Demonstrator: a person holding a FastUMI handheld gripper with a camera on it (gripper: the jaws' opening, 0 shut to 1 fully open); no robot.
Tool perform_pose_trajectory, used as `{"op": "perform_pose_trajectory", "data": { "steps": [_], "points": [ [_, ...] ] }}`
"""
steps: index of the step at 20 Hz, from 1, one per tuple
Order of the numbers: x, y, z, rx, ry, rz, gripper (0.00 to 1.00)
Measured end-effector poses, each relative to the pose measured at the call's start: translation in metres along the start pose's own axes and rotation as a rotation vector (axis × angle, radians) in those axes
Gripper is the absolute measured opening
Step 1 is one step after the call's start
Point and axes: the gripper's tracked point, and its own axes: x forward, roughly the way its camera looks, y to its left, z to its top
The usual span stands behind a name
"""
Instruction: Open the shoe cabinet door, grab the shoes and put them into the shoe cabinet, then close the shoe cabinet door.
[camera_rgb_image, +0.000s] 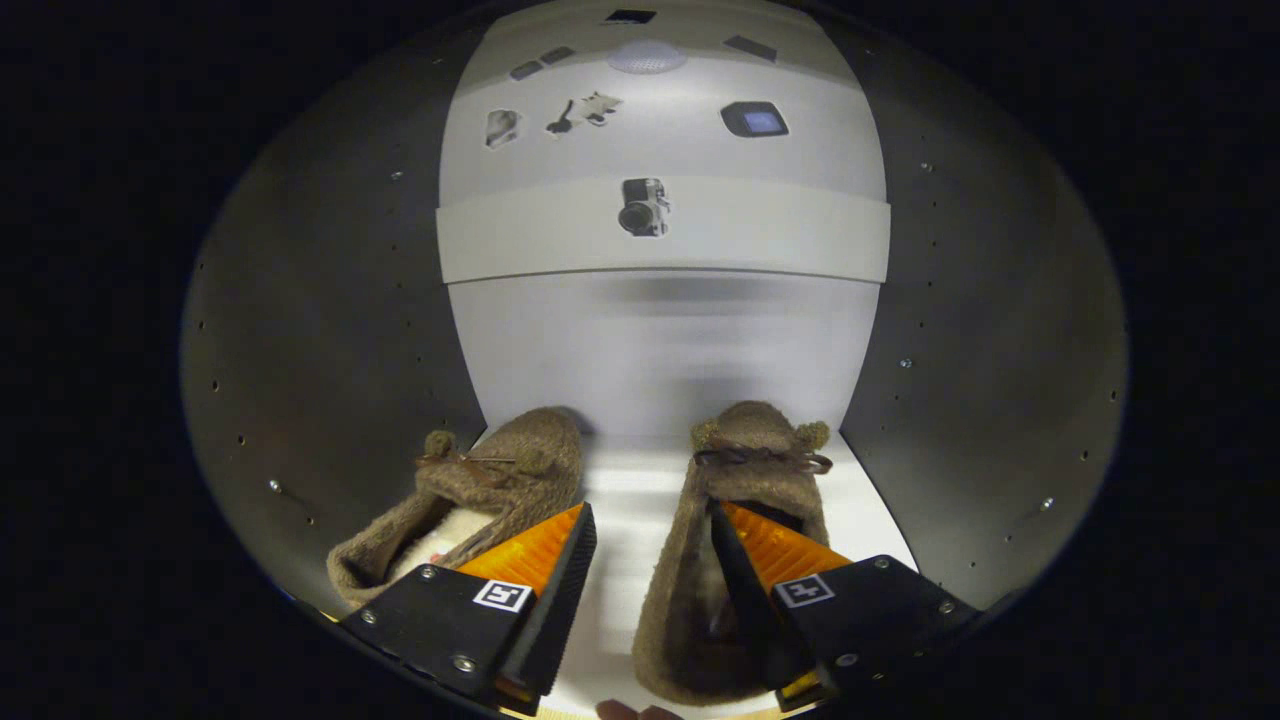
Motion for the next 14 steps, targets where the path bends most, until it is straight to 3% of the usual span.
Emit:
{"op": "perform_pose_trajectory", "data": {
  "steps": [6, 14],
  "points": [
    [-0.069, 0.017, -0.001, 0.044, -0.045, -0.045, 0.91],
    [-0.209, 0.050, -0.033, 0.134, -0.116, -0.043, 0.93]
  ]
}}
